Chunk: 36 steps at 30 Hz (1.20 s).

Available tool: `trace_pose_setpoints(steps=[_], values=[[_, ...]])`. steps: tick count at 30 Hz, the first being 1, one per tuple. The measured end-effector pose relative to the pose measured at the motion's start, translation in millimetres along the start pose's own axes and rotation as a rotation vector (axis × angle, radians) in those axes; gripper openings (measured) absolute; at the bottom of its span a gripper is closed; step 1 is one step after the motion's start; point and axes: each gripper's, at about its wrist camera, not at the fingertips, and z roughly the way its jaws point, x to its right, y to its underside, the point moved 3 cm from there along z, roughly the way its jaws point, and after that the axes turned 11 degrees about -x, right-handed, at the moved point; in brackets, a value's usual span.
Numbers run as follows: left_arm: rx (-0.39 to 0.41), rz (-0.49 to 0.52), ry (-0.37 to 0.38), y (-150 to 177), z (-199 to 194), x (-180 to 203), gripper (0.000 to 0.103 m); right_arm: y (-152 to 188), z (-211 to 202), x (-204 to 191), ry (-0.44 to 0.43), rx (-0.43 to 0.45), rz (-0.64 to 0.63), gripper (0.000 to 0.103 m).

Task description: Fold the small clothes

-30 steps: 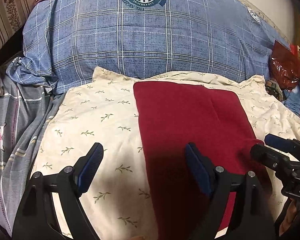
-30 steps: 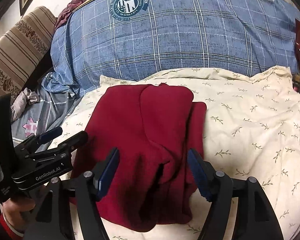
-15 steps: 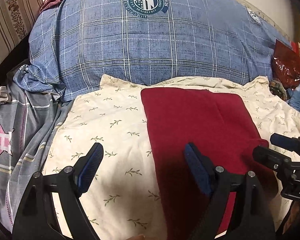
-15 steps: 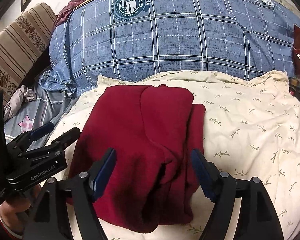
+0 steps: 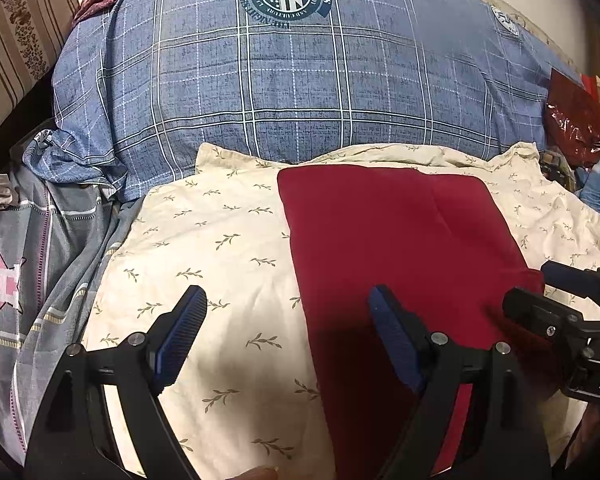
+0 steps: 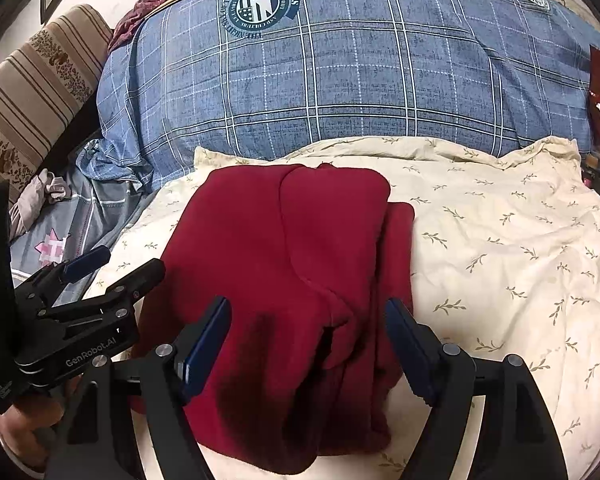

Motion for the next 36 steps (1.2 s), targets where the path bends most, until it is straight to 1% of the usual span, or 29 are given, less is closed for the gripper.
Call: trace_pose_setpoints(steps=[12,17,19,23,25,31,36], values=[[0.01,0.004,0.004,-1.0,-2.4,0.2,0.084,0.5,-2.3,1.4,-0.005,0.015,0.002,0.08],[-0.013,-0.015,0.002,-0.4,2.4,-3.6,0.084,-0.5,-1.3,2.9,-0.032,0.024,0.014,0.08],[-0.013,-0.031,0.016,-1.7,3.1,-5.9,0.084,-0.6,-0.8,3.4,-0.042,0.027,0.016,0.08],[-0.02,-0.03,0.012,-1.8,4.7,-5.6,0.084,-1.7,0.5,4.5,-0.045,0.022,0.013,0.08],[-0.025,-0.031,0.026,-1.9,3.9,-4.6,0.084,-2.3,-0.2,6.2,-0.046,0.025,0.023,0.08],[0.02,-0.012,0.046,-5.4,-11.4,-0.7,0.084,-2.3,-3.8,3.1,-0.027,0.028,0.017,0.08],[0.041,-0.006,0.022,-4.8,-16.5,-3.2,0.084,-1.5,-6.5,-2.1,-0.023,0.039,0.006,0.08]])
